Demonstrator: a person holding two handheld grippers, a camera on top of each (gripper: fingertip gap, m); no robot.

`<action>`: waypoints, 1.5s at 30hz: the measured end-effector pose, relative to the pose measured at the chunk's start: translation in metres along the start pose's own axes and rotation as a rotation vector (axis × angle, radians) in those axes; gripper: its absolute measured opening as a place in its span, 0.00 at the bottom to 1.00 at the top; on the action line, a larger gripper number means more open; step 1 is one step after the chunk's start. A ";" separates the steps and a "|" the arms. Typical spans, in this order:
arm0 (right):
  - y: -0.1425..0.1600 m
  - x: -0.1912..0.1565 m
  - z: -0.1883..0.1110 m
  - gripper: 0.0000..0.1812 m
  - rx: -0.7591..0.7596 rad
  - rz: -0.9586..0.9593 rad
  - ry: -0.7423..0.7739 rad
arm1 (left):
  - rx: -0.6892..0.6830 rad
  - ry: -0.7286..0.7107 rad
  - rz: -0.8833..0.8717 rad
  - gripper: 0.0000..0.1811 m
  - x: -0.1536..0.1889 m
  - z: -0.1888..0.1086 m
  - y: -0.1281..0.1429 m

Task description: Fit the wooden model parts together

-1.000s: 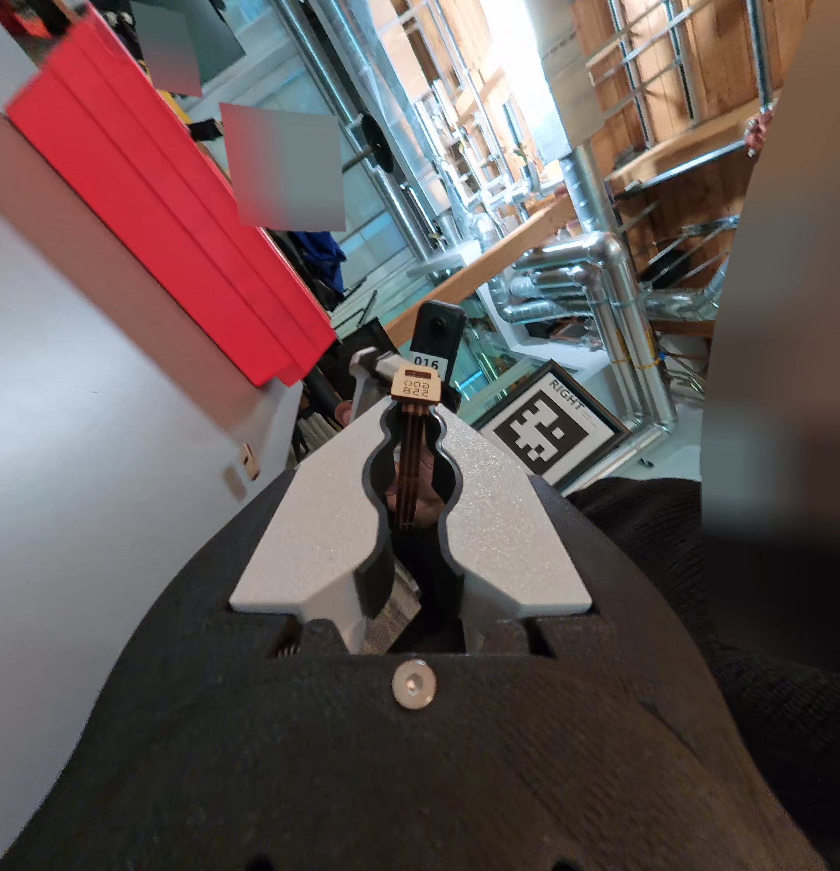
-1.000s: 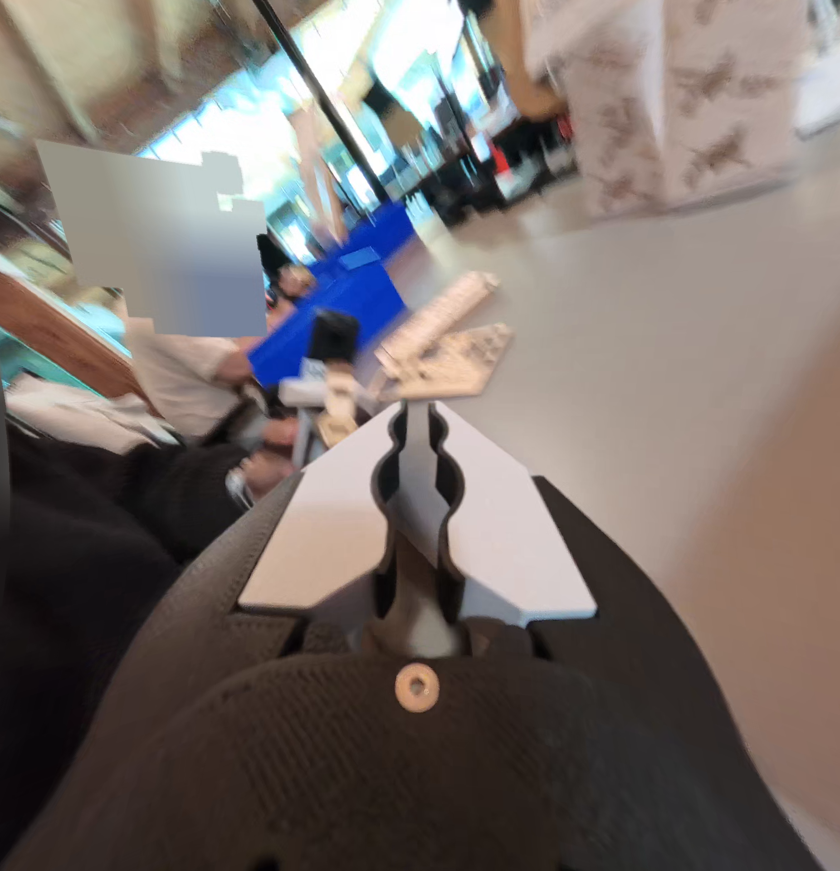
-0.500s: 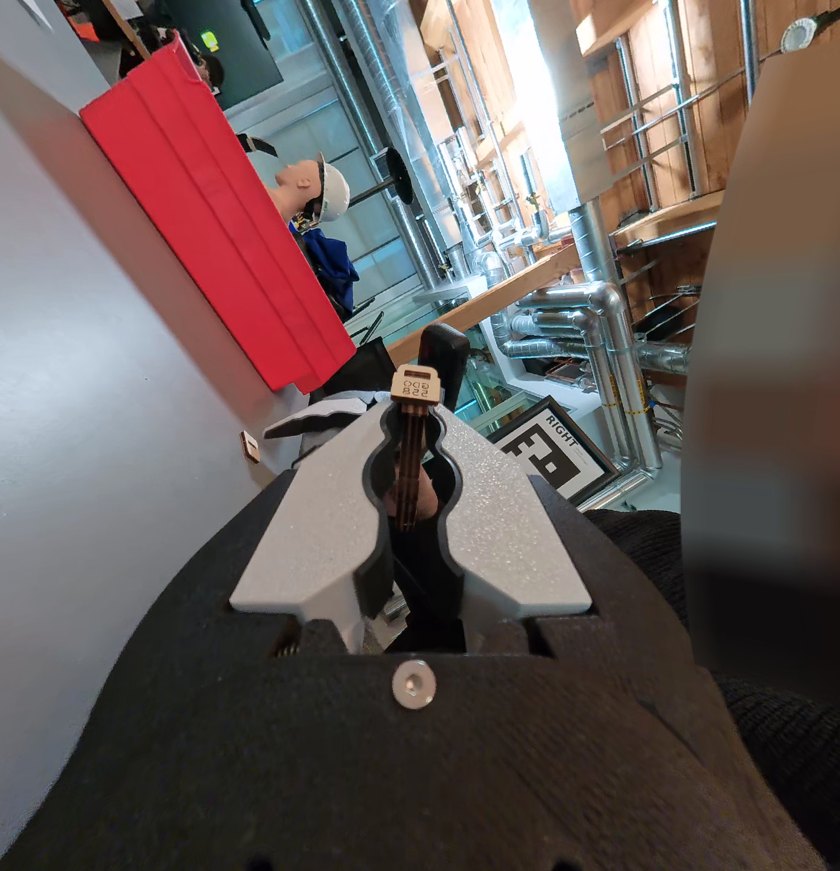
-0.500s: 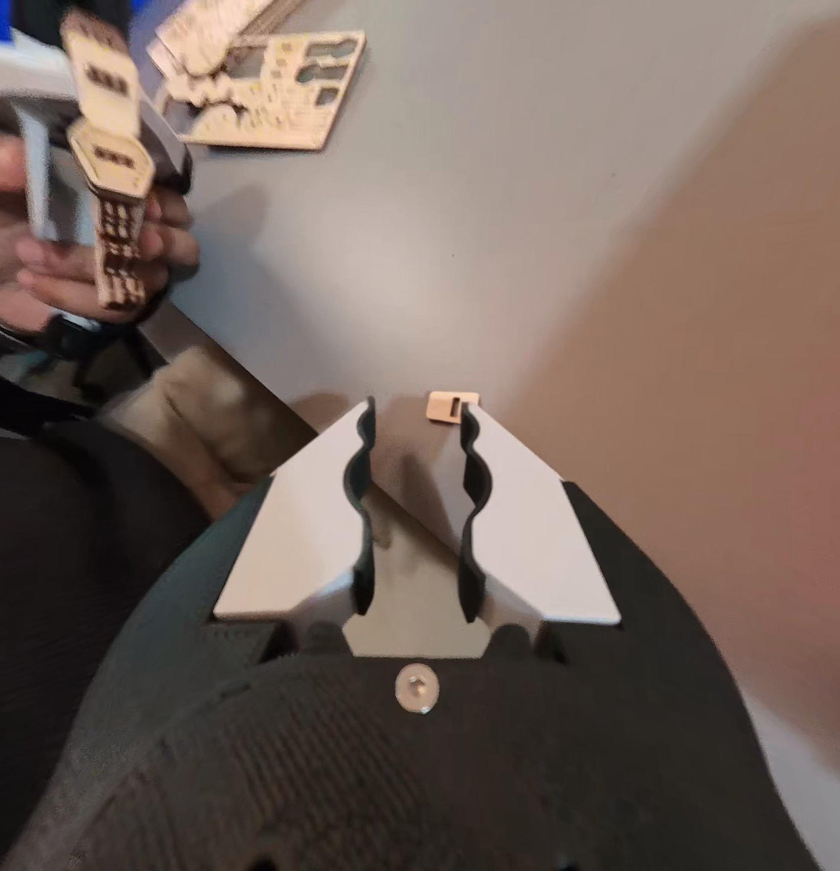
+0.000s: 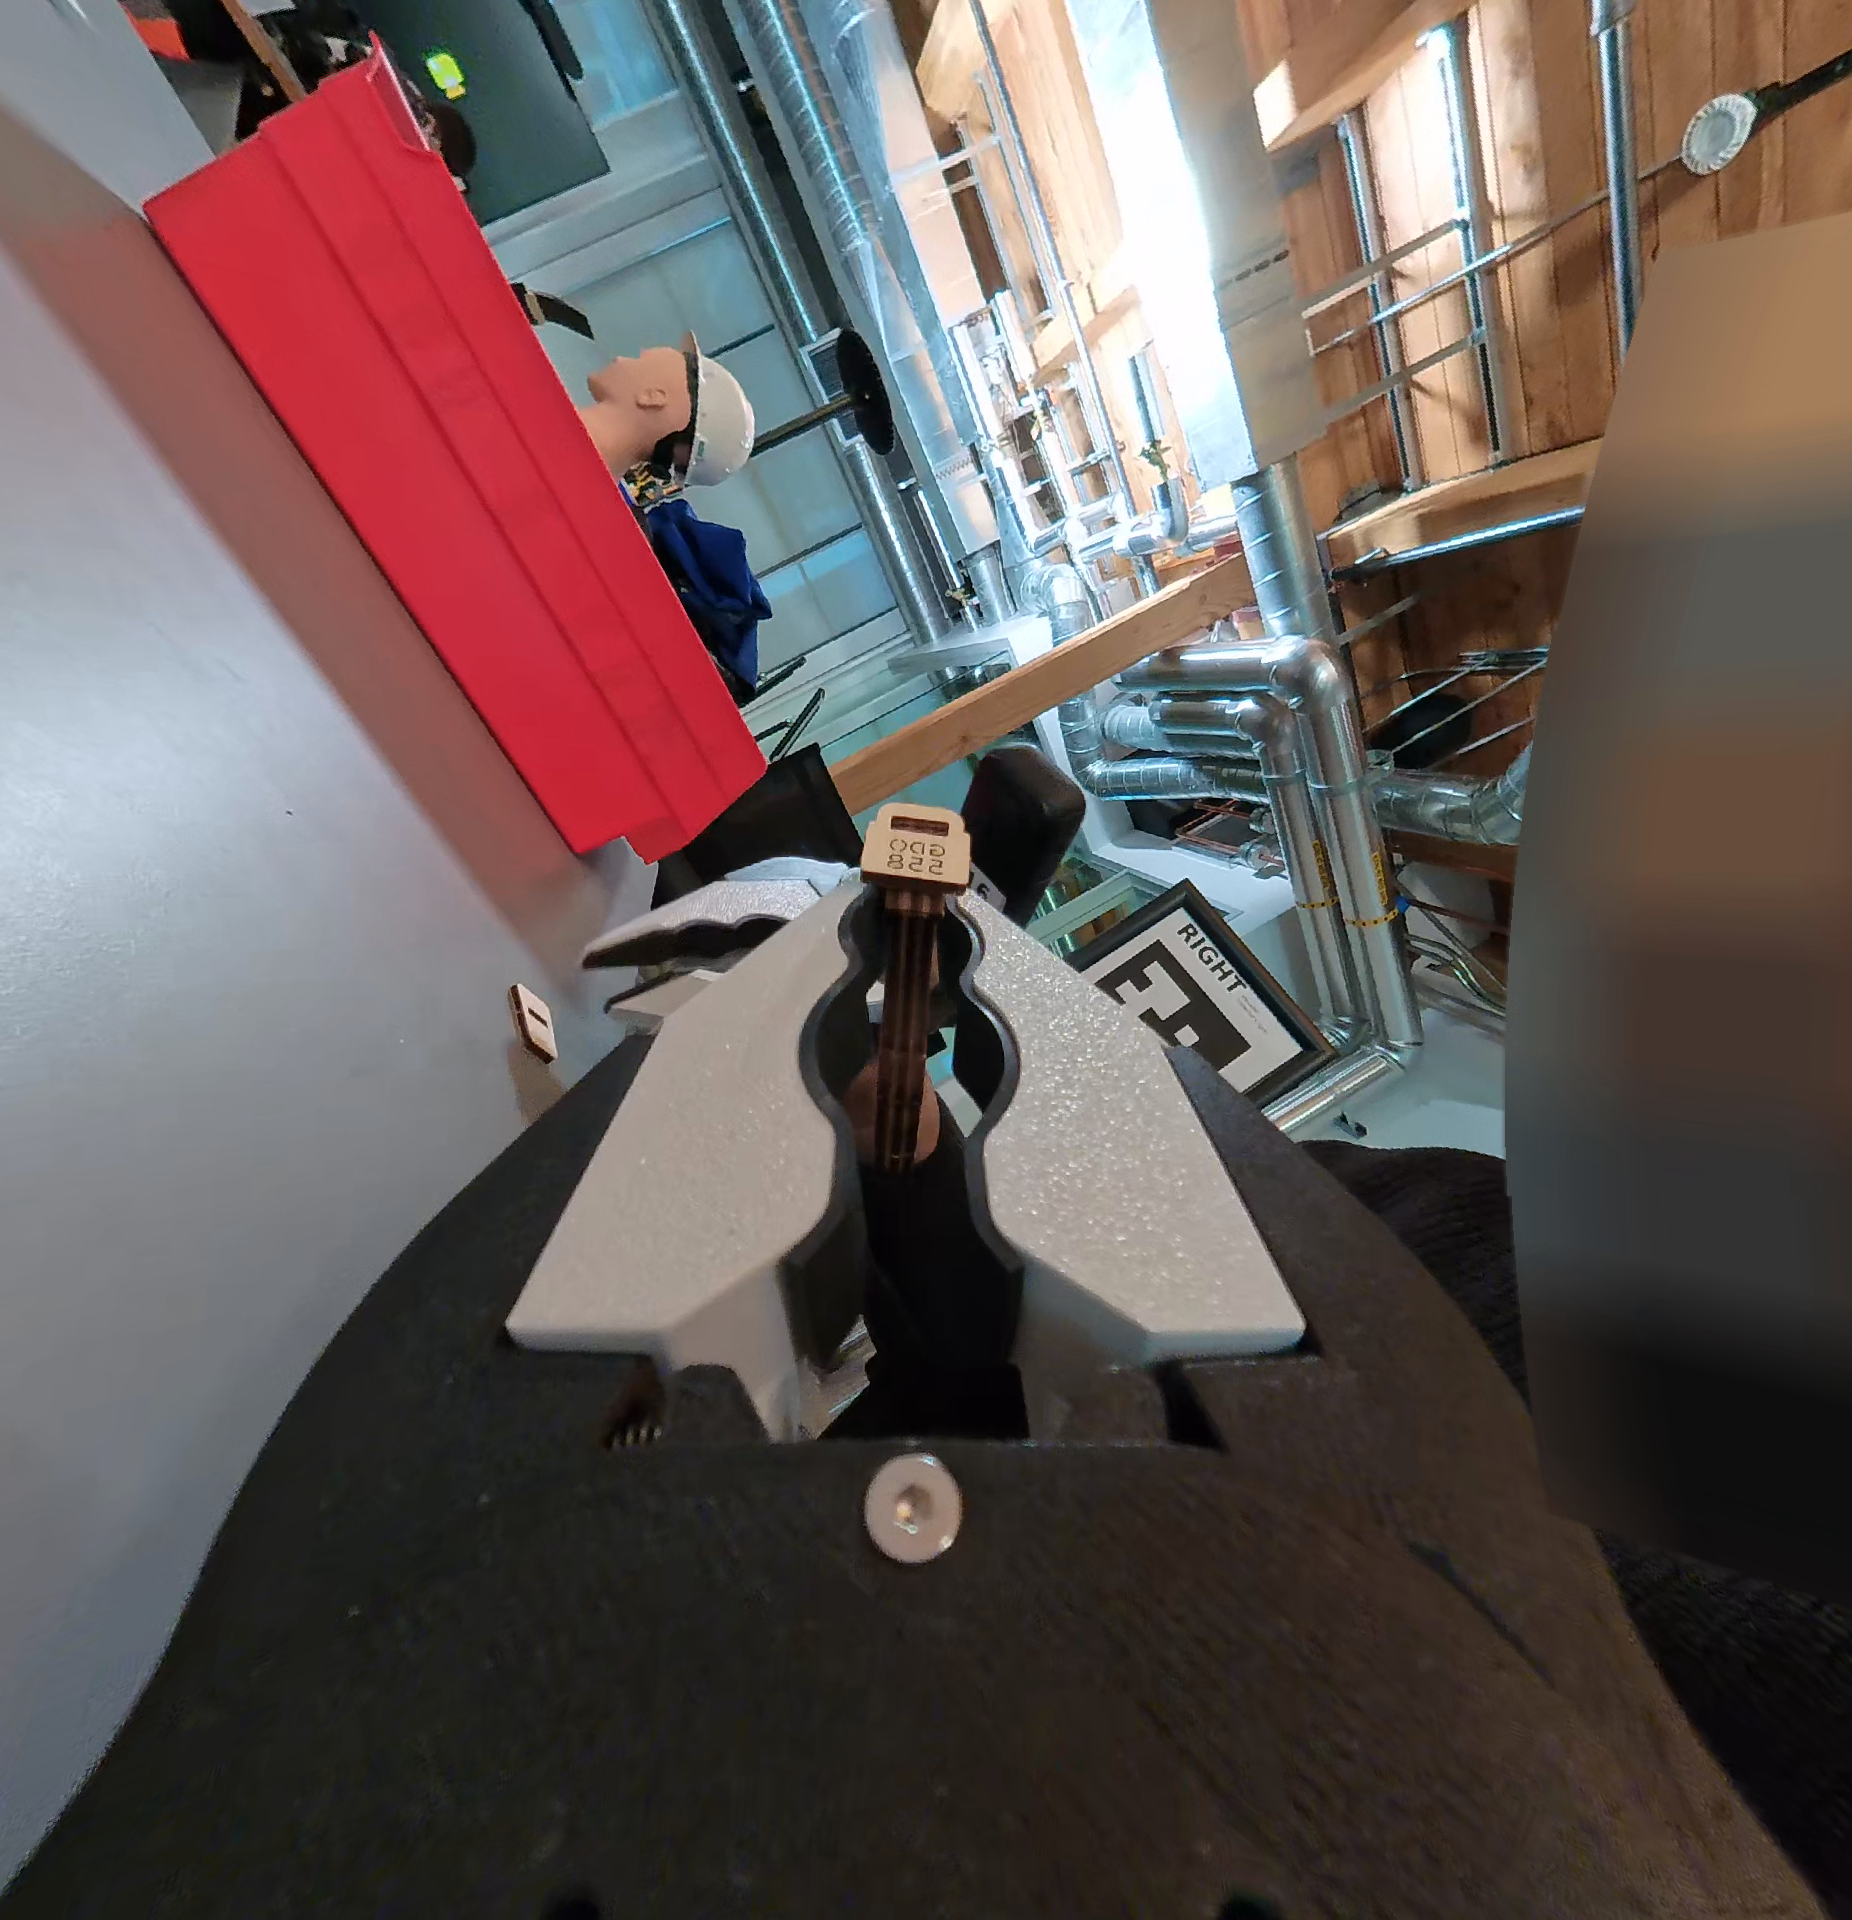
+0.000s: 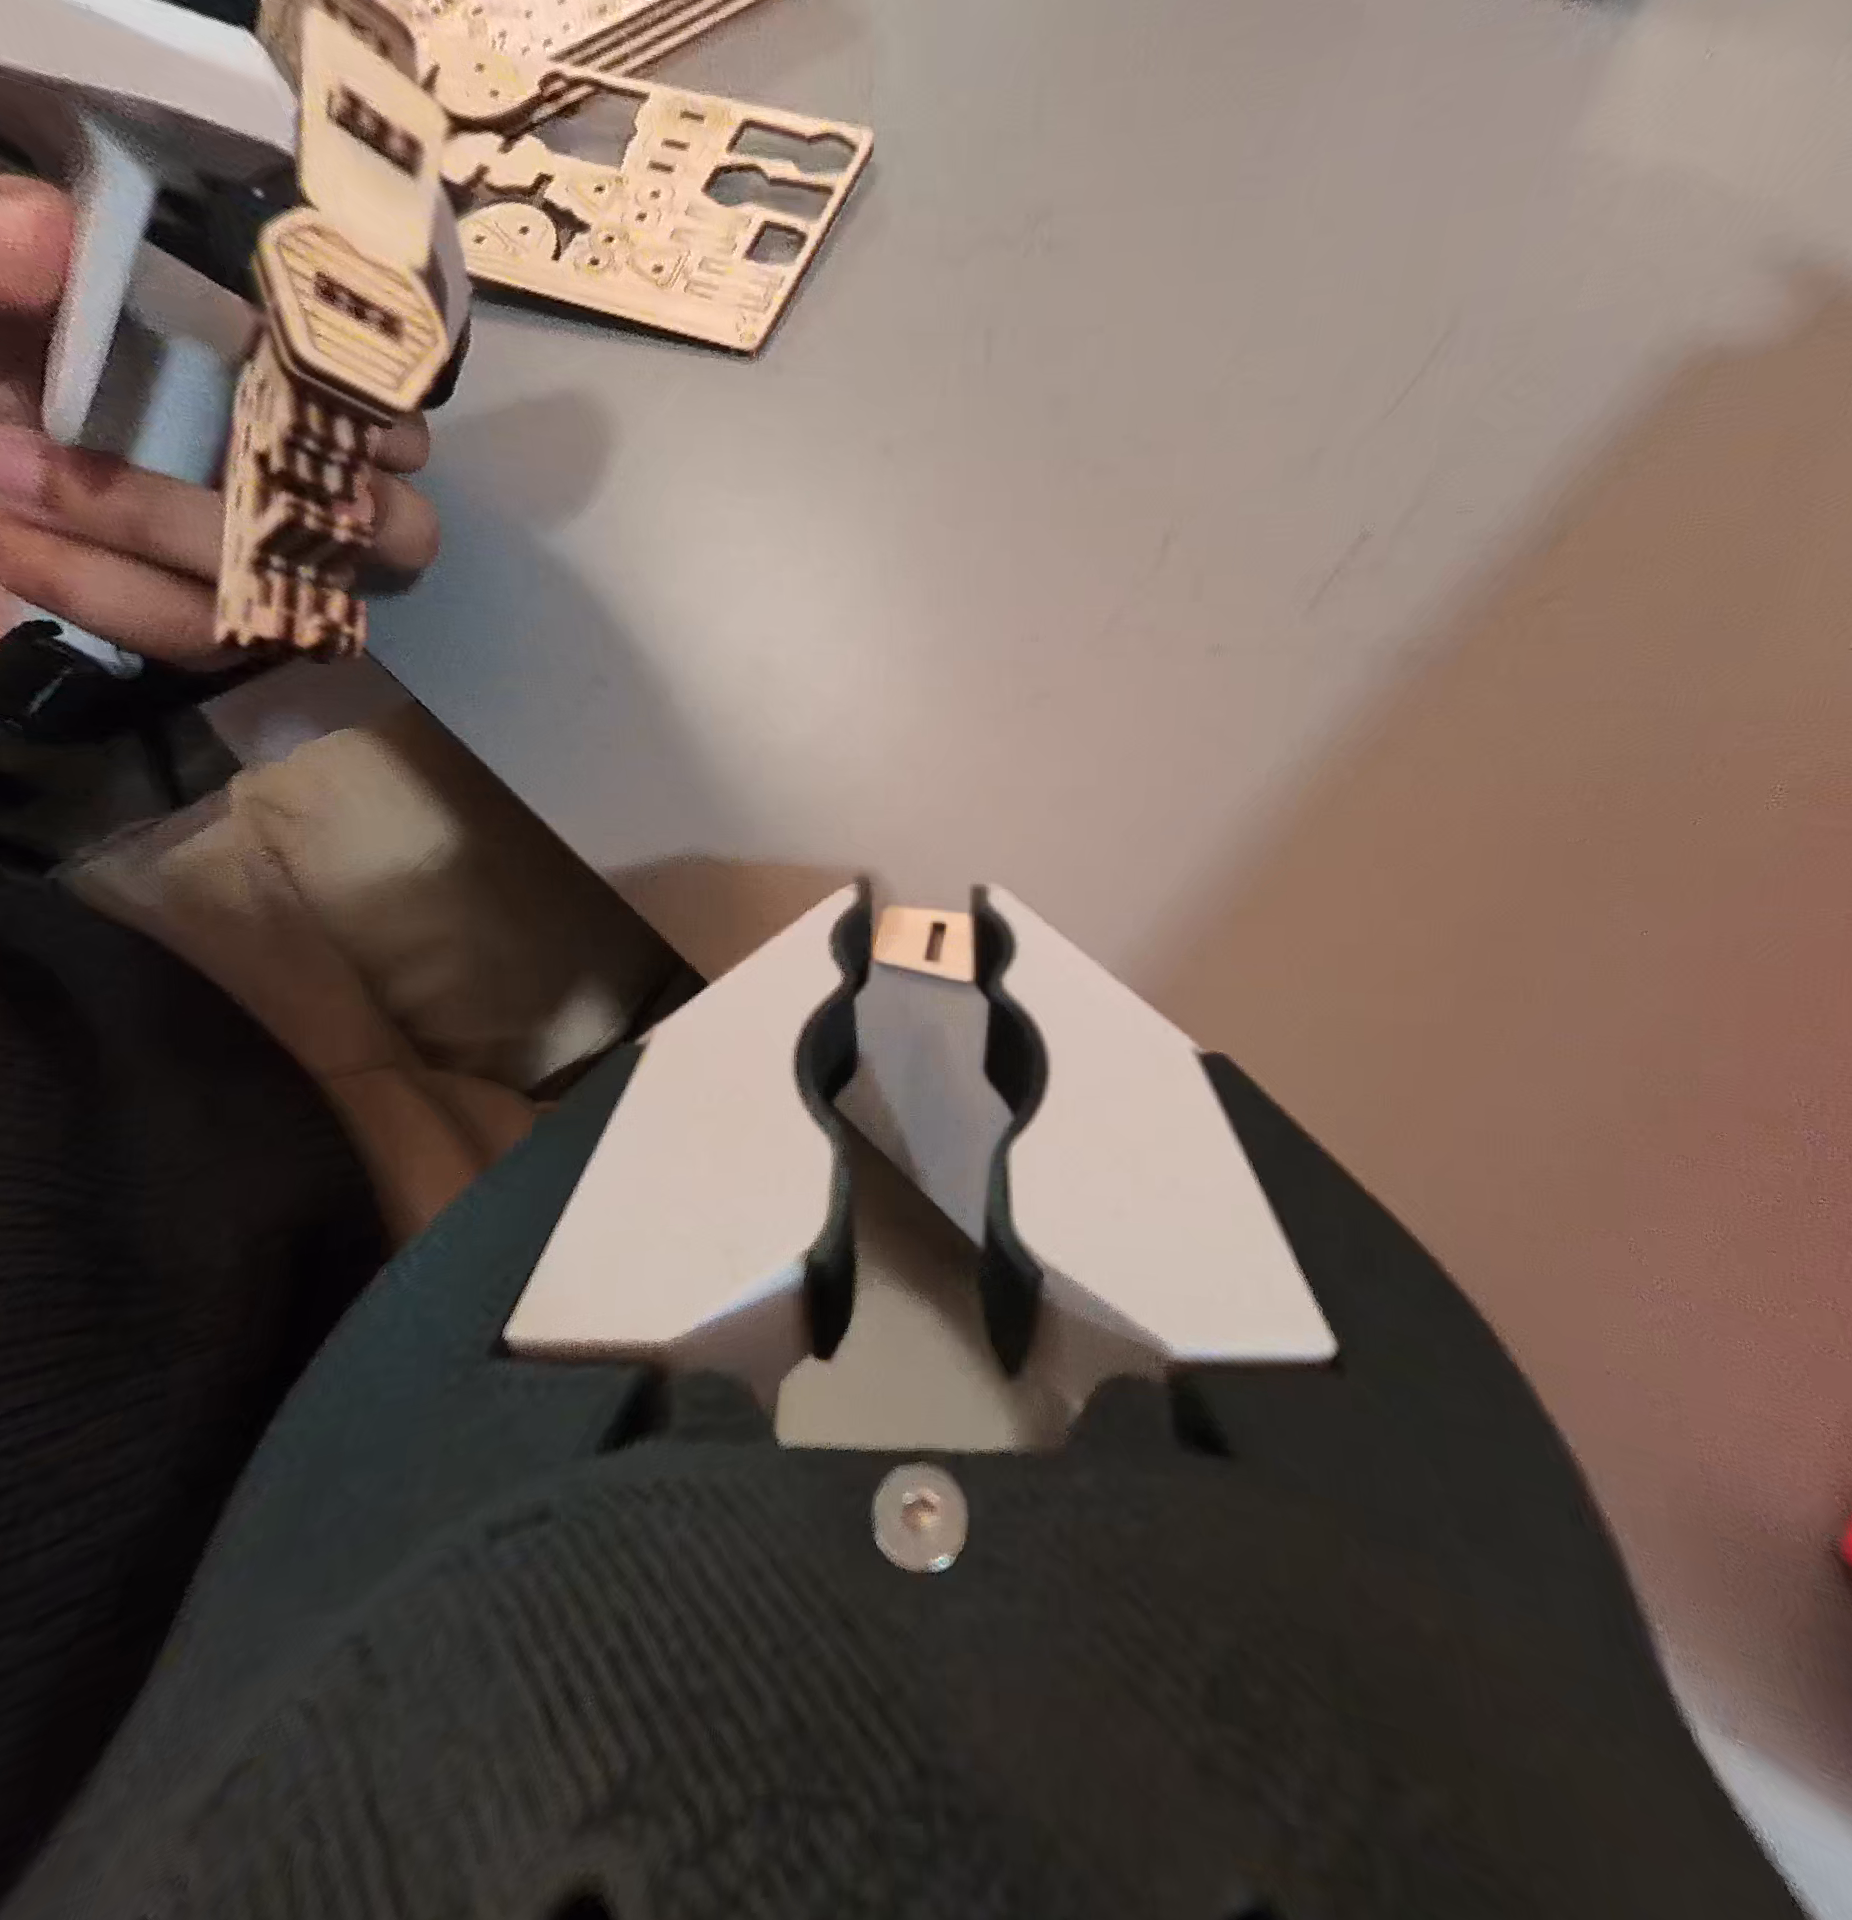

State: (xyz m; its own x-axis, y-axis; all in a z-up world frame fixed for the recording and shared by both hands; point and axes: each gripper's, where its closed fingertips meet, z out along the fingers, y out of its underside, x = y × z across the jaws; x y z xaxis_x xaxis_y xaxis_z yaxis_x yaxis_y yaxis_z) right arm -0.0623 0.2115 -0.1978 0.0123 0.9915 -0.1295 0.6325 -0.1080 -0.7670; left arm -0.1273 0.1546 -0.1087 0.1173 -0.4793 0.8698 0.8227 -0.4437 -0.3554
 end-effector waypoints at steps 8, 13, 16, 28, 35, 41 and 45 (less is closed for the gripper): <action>0.017 -0.024 0.015 0.19 -0.131 -0.192 0.084 | -0.005 0.011 -0.003 0.03 0.003 0.001 0.003; 0.021 -0.037 0.013 0.15 -0.129 -0.240 0.095 | -0.010 0.012 0.009 0.03 0.005 0.001 0.004; 0.025 -0.047 0.010 0.22 -0.123 -0.248 0.065 | -0.004 0.012 0.000 0.04 0.004 0.001 0.003; 0.031 -0.036 0.007 0.11 -0.151 -0.488 0.182 | 0.000 0.011 -0.010 0.03 0.003 0.002 0.003; 0.028 -0.039 0.008 0.07 -0.147 -0.522 0.213 | 0.008 0.012 -0.023 0.03 0.002 0.001 0.002; 0.007 -0.028 0.006 0.05 0.027 0.005 0.055 | 0.017 0.013 -0.033 0.03 0.001 0.000 0.000; -0.005 -0.018 0.003 0.05 0.178 0.512 -0.182 | 0.021 0.015 -0.043 0.04 0.001 -0.001 0.000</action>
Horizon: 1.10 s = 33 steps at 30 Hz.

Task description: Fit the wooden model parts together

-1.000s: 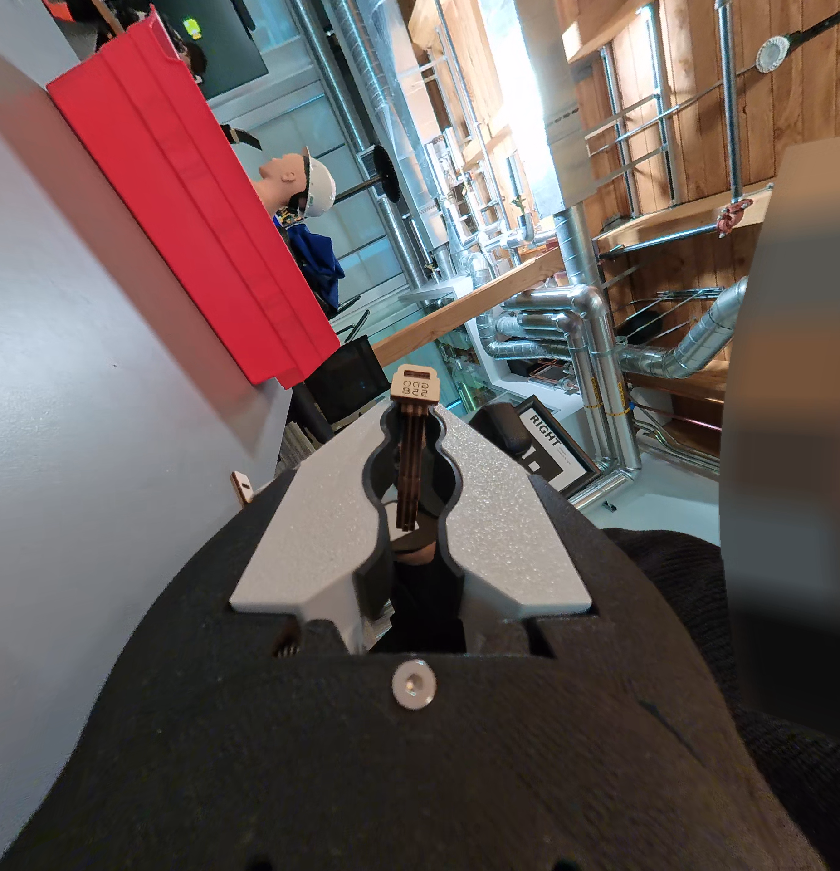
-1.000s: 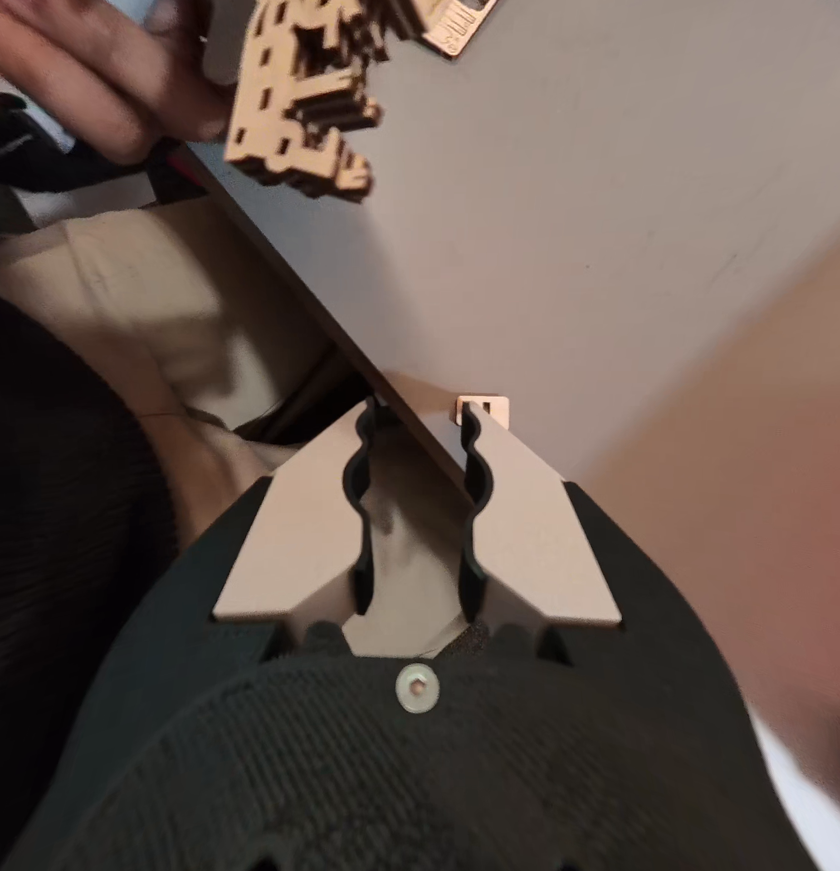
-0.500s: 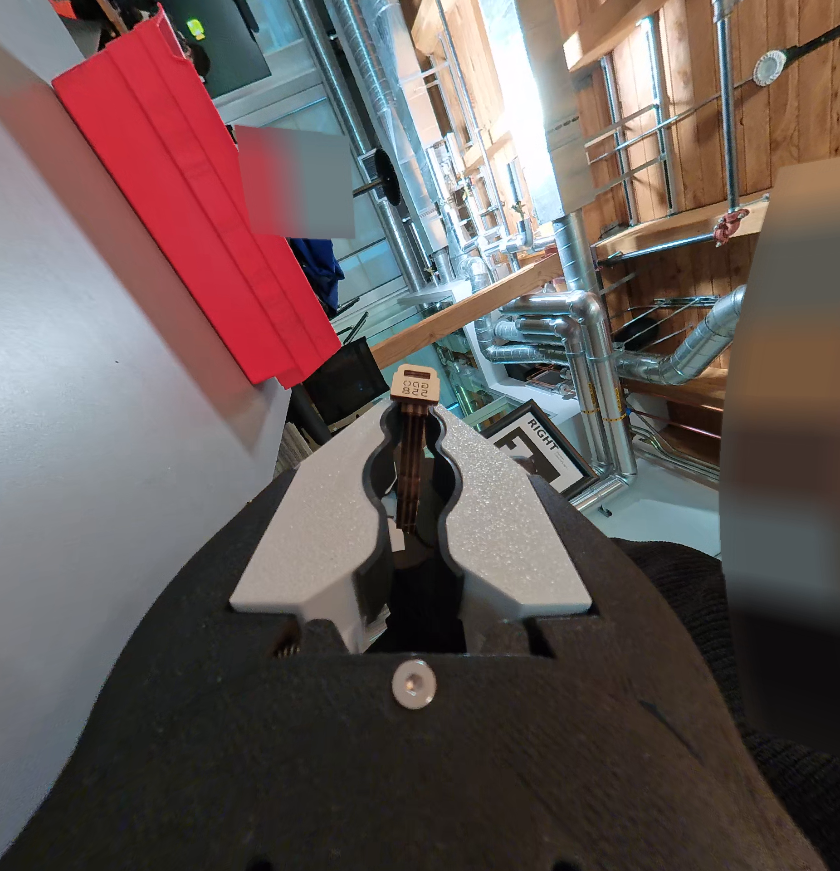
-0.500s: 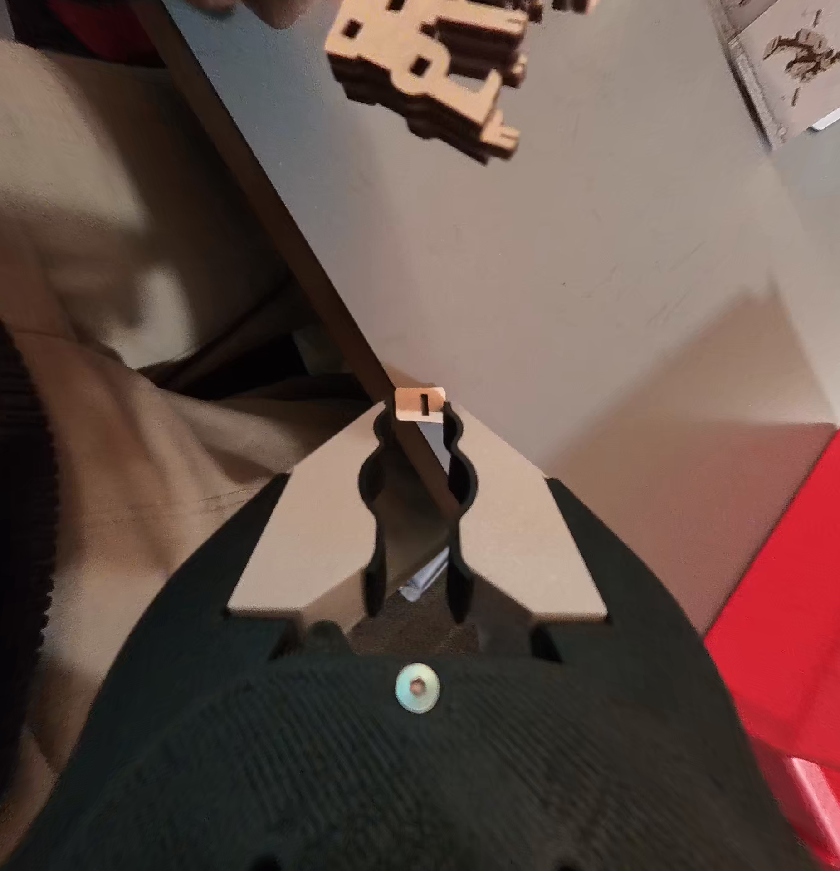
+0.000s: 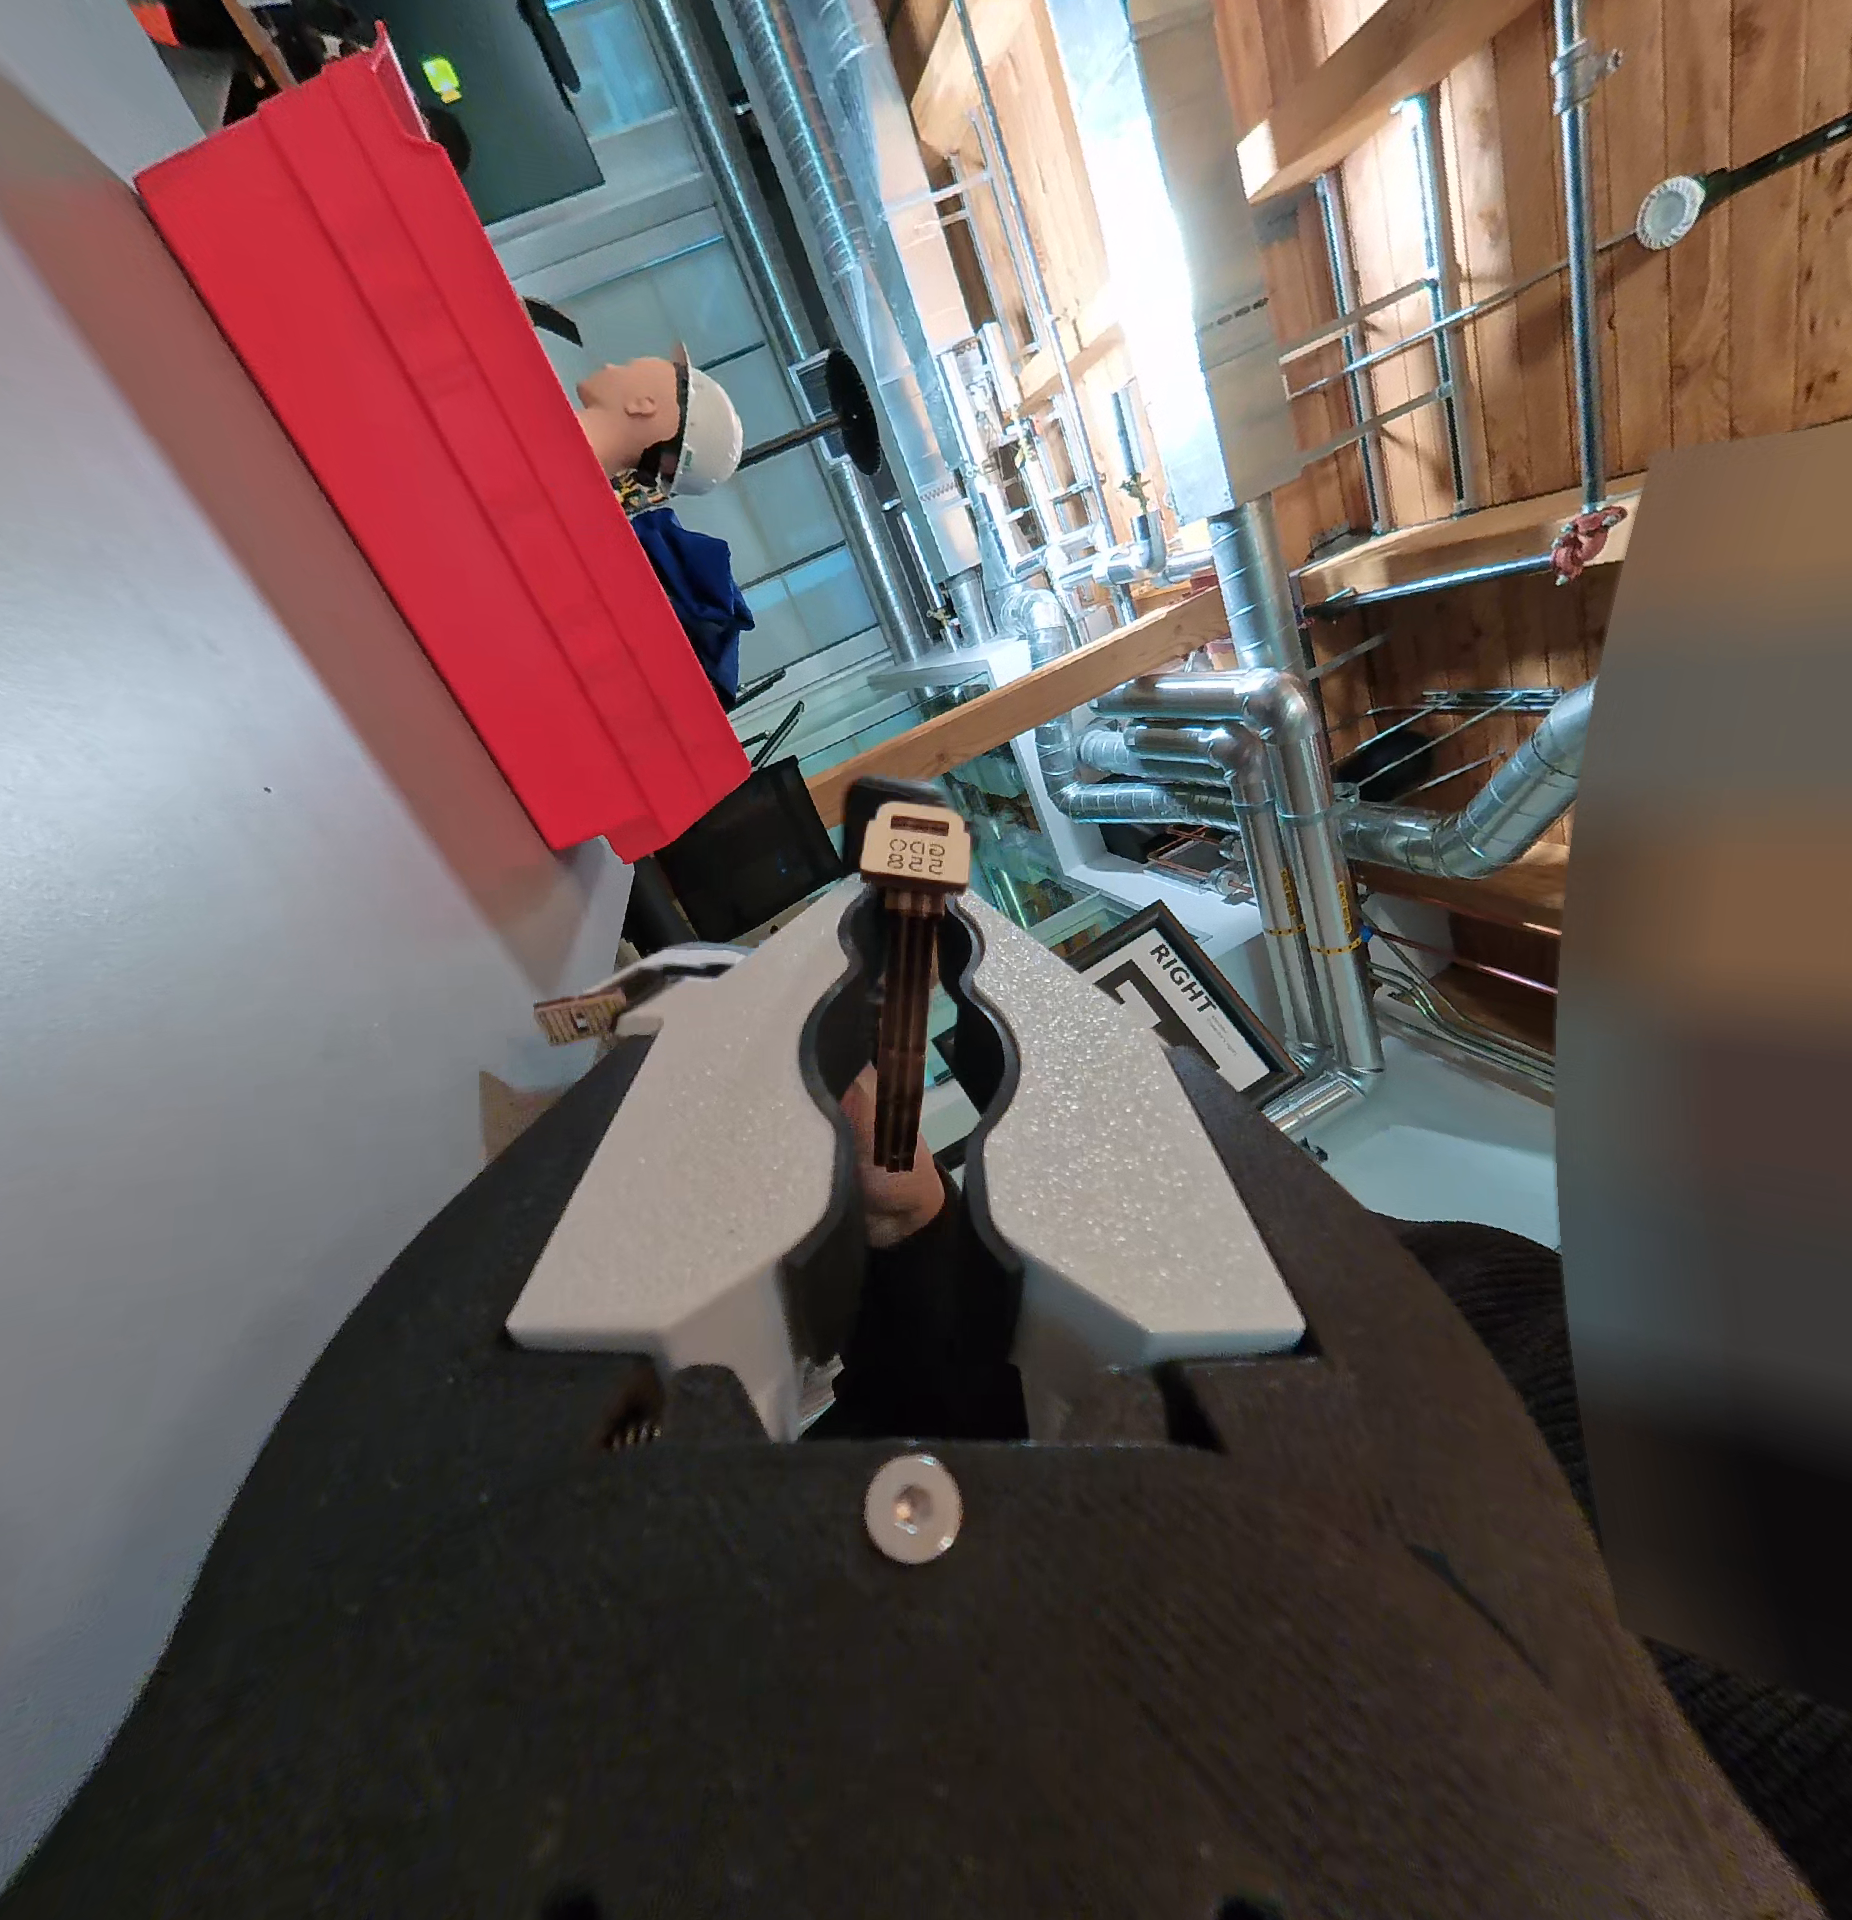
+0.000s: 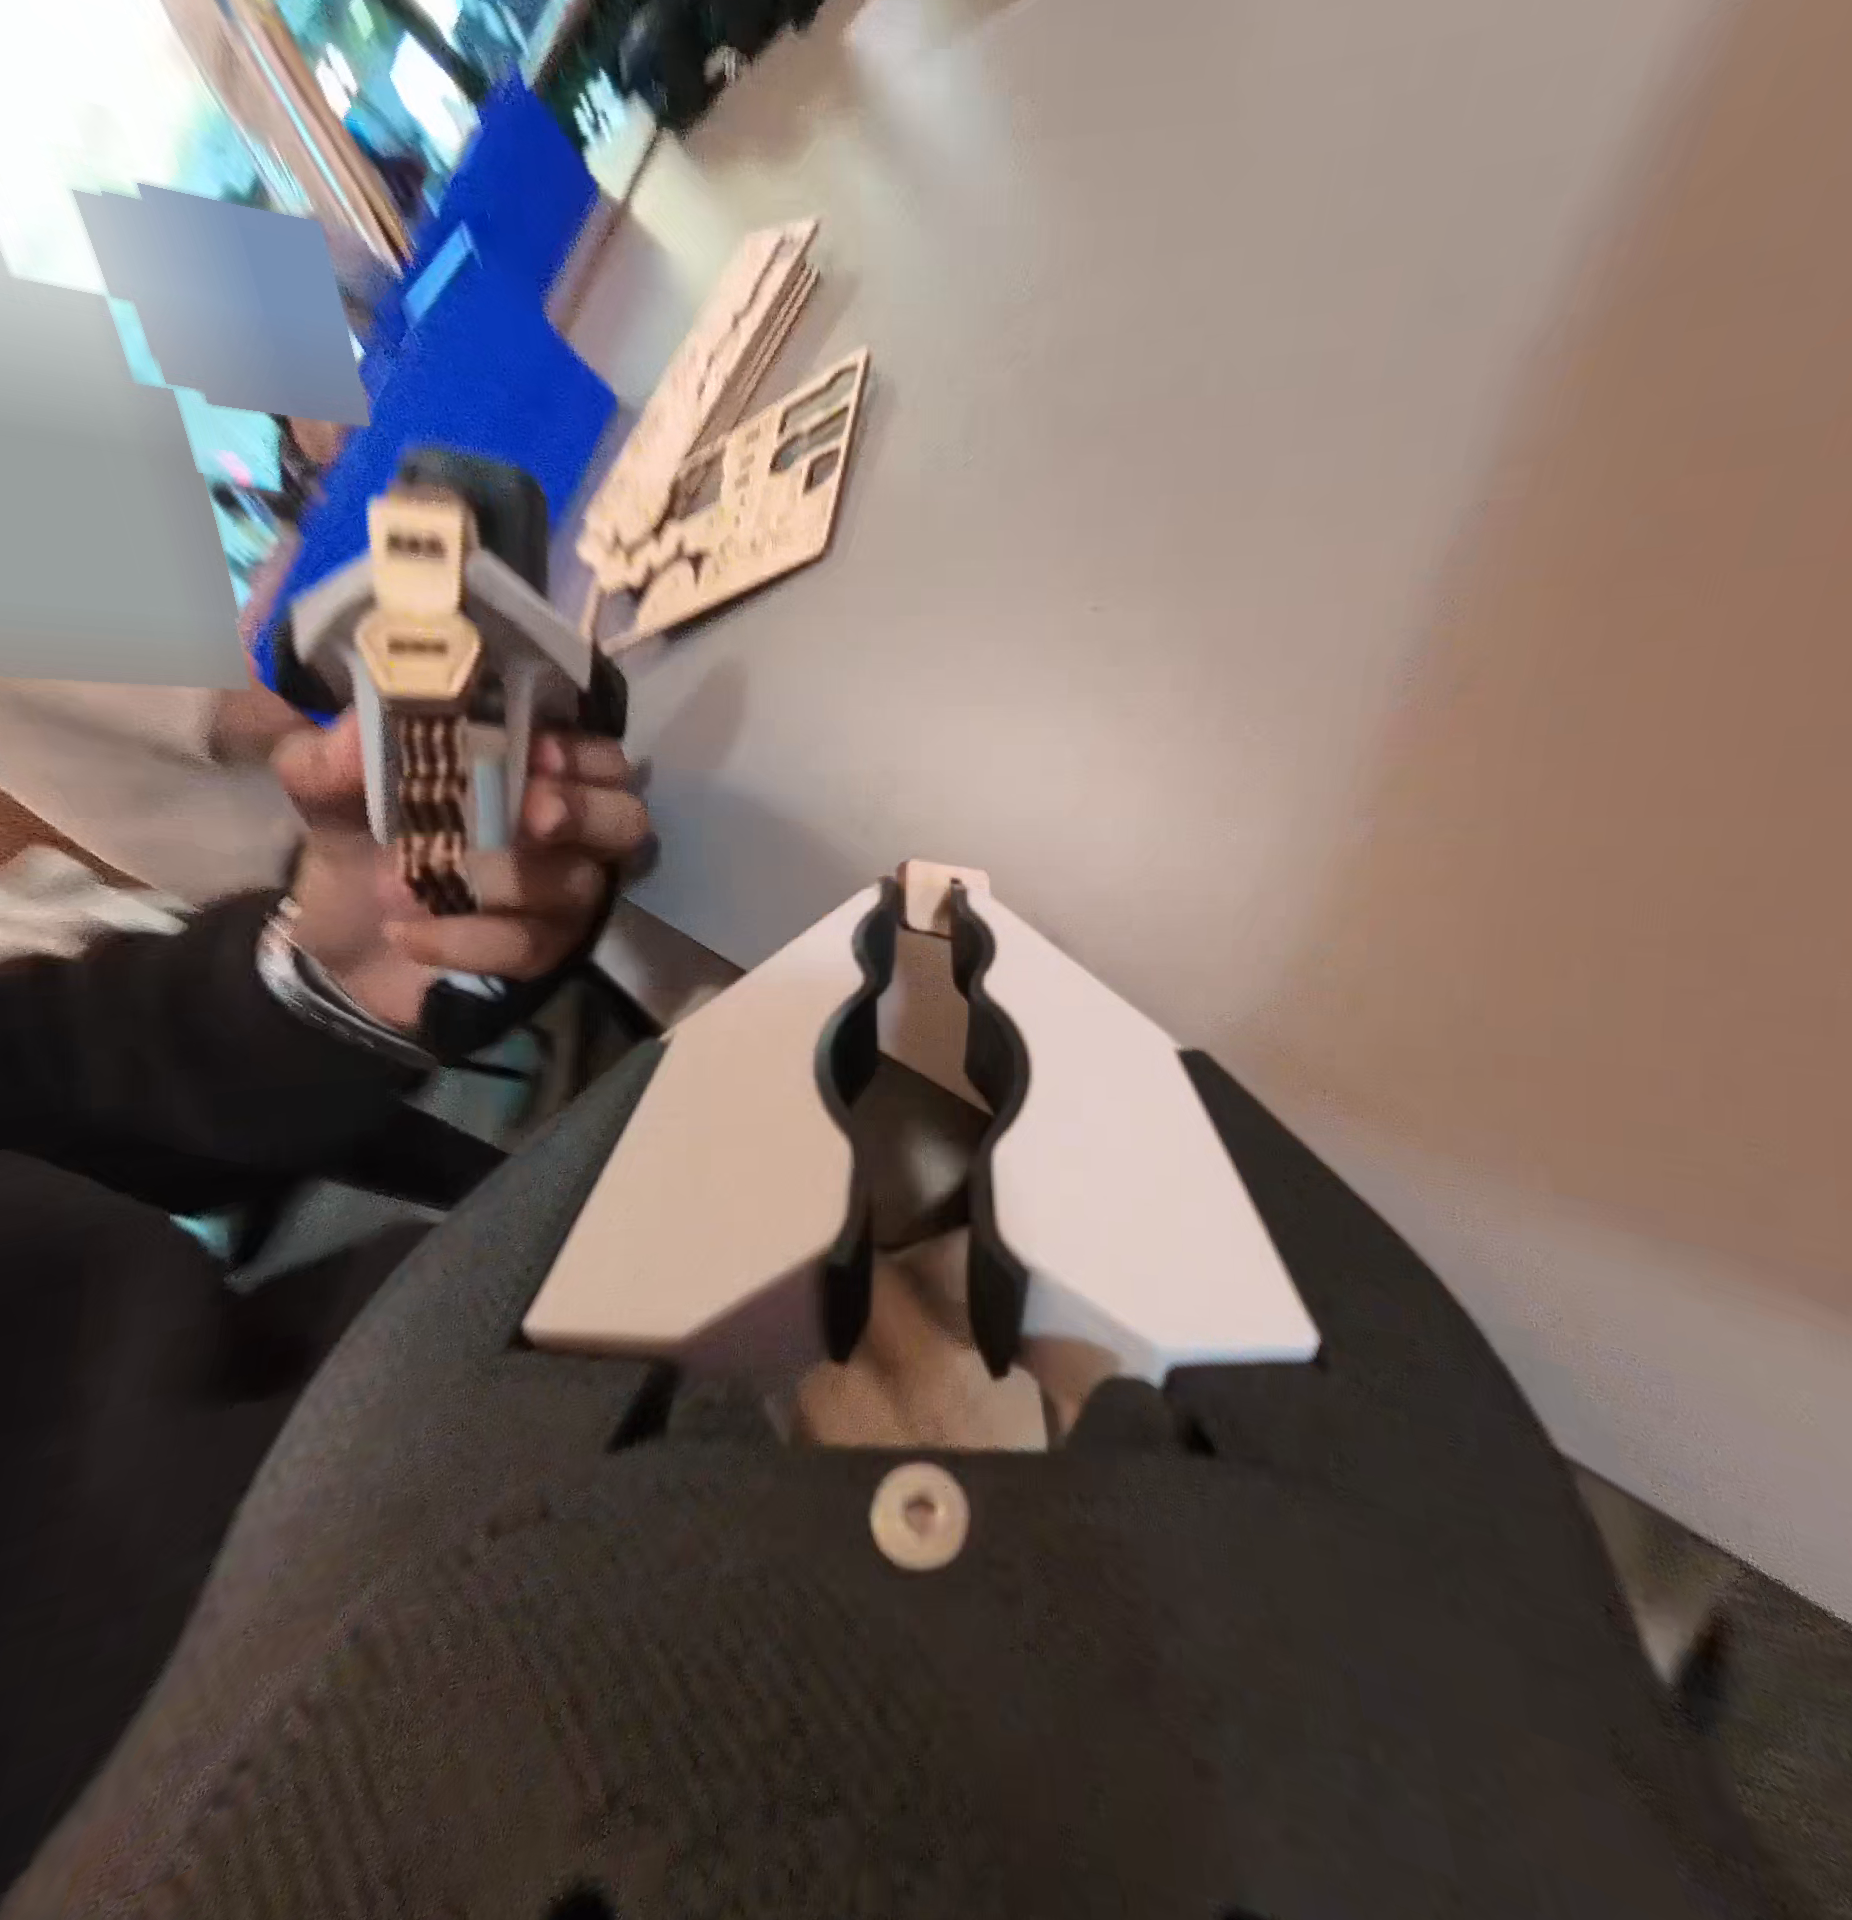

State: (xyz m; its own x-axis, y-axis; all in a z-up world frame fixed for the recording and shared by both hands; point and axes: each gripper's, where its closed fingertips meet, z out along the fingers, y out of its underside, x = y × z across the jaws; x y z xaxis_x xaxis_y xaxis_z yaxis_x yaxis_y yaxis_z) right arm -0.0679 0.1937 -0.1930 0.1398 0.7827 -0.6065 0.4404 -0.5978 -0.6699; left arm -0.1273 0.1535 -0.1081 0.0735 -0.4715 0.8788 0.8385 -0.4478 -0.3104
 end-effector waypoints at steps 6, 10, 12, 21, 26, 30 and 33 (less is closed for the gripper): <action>-0.004 0.032 -0.016 0.05 0.042 0.133 0.067 | 0.003 0.001 0.000 0.04 0.000 0.000 0.000; 0.000 0.050 -0.025 0.06 0.031 0.134 0.162 | 0.004 0.002 0.000 0.03 0.001 0.000 -0.001; -0.003 0.055 -0.030 0.10 0.043 0.110 0.193 | 0.004 0.003 -0.001 0.03 0.001 -0.001 -0.001; -0.016 0.035 -0.030 0.23 -0.050 -0.326 0.103 | 0.004 0.012 -0.025 0.03 -0.001 0.000 -0.001; -0.009 0.045 -0.013 0.25 -0.254 -0.639 0.128 | -0.014 0.024 -0.034 0.03 0.001 0.002 0.004; -0.001 0.045 -0.007 0.15 -0.332 -0.695 0.045 | -0.027 0.028 -0.023 0.03 0.002 0.003 0.007; 0.000 0.046 -0.009 0.10 -0.319 -0.683 0.044 | -0.032 0.032 -0.023 0.03 0.002 0.004 0.007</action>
State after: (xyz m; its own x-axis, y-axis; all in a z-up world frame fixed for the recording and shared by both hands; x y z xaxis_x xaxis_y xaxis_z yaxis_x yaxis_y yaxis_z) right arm -0.0530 0.2313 -0.2172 -0.2243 0.9713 -0.0786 0.6761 0.0971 -0.7303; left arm -0.1189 0.1521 -0.1073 0.0369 -0.4849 0.8738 0.8222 -0.4822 -0.3024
